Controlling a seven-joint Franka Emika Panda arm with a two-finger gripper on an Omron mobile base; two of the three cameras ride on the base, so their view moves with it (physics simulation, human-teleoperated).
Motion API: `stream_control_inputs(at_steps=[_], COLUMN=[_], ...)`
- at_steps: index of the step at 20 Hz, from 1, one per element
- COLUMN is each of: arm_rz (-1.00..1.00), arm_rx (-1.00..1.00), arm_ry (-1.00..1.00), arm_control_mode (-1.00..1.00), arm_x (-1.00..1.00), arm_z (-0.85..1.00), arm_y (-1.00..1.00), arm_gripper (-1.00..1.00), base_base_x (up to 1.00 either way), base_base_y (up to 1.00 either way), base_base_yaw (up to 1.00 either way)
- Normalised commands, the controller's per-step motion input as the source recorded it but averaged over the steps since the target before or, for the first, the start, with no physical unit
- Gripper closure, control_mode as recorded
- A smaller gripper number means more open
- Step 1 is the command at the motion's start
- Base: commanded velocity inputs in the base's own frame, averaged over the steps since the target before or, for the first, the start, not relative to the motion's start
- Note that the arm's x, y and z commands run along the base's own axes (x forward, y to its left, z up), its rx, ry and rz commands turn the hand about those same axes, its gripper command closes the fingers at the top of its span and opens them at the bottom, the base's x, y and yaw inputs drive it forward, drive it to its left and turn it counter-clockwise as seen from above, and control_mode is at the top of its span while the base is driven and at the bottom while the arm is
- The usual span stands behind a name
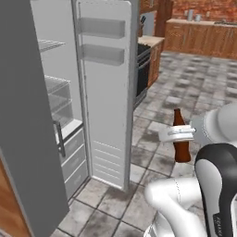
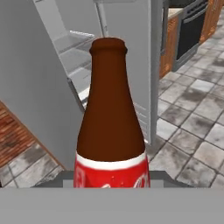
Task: Open the fridge, grab two sodas, and place both sodas inside the bowl with ice on the dining counter.
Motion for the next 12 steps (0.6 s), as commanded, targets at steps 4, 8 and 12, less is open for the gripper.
stream_control_inputs(at_steps=[4,8,12], arm_rz=[0.0,0.0,0.0], arm_rx=[0.0,0.0,0.0], arm_ry=[0.0,0.0,0.0], arm_control_mode=[1.0,1.0,1.0], arm_x=[0.0,0.0,0.0], arm_z=[0.0,0.0,0.0], arm_y=[0.0,0.0,0.0], arm_gripper=[1.0,1.0,1.0], base_base_x=[-0.9,-0.9,-0.86], base_base_y=[-0.72,-0.8,-0.86], base_base_yaw=[-0.25,-0.23,-0.22])
